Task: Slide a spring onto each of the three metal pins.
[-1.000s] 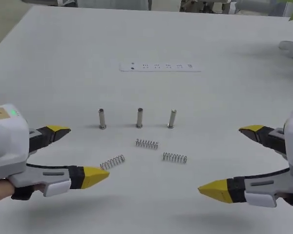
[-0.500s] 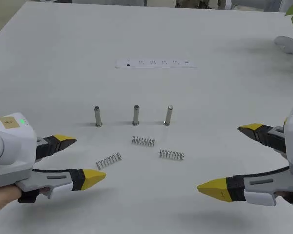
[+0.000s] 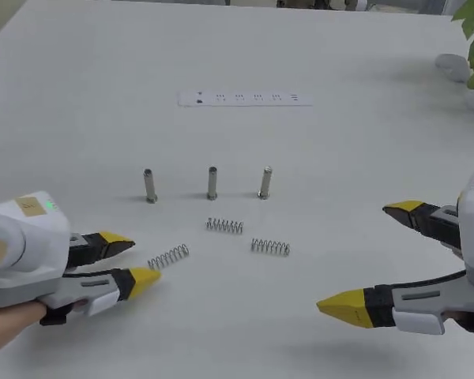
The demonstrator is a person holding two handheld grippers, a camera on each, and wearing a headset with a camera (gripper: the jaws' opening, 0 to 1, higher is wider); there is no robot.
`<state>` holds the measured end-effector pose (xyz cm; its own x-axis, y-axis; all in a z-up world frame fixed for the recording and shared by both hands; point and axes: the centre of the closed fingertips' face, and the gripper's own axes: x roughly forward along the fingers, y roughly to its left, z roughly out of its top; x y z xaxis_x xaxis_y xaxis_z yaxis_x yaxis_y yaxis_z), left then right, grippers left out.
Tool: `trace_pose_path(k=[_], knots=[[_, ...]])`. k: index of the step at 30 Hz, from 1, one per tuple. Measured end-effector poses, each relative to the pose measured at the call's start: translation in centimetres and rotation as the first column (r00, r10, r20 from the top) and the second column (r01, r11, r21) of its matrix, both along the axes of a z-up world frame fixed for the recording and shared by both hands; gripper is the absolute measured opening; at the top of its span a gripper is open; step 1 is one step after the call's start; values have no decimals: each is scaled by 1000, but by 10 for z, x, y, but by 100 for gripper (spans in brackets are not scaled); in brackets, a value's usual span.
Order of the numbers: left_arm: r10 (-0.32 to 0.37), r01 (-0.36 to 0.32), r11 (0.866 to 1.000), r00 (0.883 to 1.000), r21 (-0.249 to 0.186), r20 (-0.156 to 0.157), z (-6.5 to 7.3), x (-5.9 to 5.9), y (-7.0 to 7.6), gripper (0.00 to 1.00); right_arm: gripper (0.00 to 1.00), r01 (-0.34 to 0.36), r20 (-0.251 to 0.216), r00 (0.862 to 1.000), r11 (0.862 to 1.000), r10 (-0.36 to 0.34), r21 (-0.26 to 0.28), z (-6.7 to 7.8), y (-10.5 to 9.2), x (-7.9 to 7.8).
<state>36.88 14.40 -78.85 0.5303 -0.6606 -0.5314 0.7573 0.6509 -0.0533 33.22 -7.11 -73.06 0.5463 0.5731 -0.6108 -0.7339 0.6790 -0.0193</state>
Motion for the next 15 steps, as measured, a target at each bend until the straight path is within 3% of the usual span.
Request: trace_pose_path(k=[15], knots=[[-13,13,1000,1000,6,-17,-14,1,-6,11,100,7,-4,1000,1000,-7,-2,-1,-2,-3]])
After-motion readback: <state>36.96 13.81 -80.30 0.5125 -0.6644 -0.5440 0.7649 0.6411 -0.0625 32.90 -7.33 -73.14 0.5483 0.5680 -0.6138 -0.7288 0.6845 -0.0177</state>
